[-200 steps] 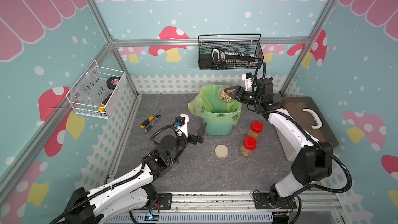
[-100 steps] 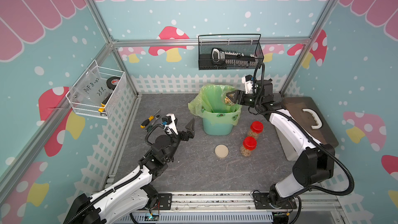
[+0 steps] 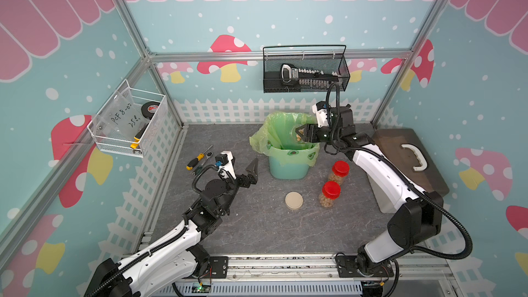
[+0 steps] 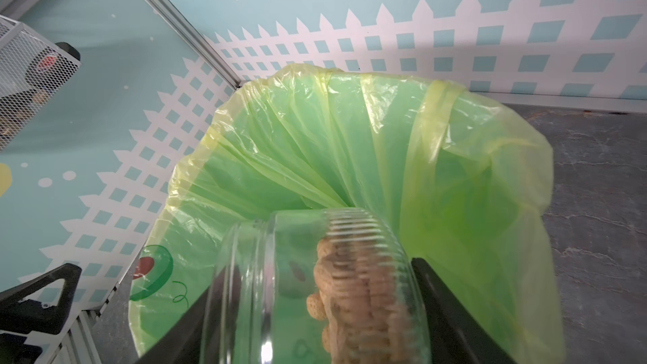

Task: Empty moldy peanuts from jars
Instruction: Pour the moldy peanuts from the jar into the trash bin.

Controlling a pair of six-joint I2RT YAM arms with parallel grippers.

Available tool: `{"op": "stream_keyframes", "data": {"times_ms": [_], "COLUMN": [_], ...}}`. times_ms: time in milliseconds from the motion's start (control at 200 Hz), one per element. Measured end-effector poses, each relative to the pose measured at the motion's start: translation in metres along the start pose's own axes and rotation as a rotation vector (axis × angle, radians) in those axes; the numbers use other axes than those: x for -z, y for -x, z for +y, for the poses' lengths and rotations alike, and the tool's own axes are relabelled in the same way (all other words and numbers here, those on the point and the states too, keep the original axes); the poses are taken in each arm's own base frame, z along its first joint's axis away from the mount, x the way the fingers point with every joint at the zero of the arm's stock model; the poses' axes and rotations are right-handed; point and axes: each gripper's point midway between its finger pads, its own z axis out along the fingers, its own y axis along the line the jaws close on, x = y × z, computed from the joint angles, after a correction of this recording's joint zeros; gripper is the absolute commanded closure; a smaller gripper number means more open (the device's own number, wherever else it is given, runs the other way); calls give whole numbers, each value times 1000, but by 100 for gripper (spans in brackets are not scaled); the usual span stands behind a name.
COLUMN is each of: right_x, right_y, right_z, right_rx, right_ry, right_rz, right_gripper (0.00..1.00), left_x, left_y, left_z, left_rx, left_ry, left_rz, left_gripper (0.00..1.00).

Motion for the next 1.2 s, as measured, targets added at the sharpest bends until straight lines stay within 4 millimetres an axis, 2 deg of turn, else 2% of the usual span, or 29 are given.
{"op": "stream_keyframes", "data": {"times_ms": [135,430,966,1201], "right_x": [1,4,-15,-14], "right_y": [4,21,13,10], "right_z": [1,19,33,38], "right_rx": [27,137,363,484], "right_ry": [-21,-66,-251,-354], "right_rz": [-8,-40,7,16], "right_gripper": [54,54,55,55], "left_x": [0,0,2,2], "left_y": [-1,-3,-4,-4], "left_z": [-2,-3,-2,-2], "left_rx": [-1,-3,-12,-12], "left_ry": [-12,-18,-16,-16], "left_rz": [5,15,22,22], "left_gripper": [1,1,1,1]}}
